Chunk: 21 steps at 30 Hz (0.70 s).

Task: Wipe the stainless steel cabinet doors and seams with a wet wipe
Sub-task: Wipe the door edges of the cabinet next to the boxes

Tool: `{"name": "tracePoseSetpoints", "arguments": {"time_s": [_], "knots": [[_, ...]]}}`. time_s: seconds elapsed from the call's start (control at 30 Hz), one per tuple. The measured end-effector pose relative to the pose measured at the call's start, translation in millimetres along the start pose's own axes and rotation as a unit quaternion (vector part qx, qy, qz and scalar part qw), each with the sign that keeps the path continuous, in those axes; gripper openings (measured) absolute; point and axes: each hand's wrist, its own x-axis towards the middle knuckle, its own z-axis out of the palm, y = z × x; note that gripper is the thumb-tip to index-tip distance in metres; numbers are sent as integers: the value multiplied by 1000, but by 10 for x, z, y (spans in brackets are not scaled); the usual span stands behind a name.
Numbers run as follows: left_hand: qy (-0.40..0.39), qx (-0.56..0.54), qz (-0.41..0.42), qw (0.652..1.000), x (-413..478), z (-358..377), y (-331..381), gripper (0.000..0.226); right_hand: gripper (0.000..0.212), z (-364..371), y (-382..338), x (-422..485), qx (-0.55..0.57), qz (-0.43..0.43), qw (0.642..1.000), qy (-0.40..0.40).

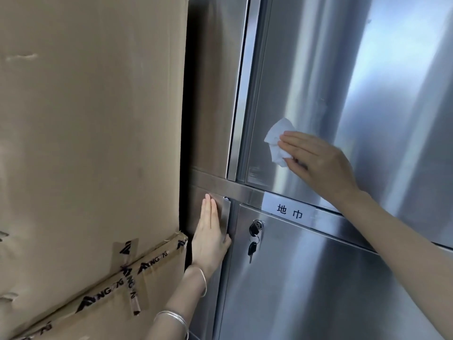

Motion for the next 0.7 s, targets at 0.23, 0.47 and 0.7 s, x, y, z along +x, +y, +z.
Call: {"name": "tracePoseSetpoints", "arguments": {"time_s": [0.23, 0.47, 0.7], "knots": [[-24, 52, -15, 998, -24, -37, 106, 90, 22, -27, -57, -73, 66, -11, 995, -76], [-42, 41, -77, 995, -175, -138, 215, 86, 26, -262, -423, -686, 159, 130, 978, -17], [4, 52, -52, 997, -626, -432, 69, 84, 22, -389, -1356, -1018, 179, 52, 982, 38]]}}
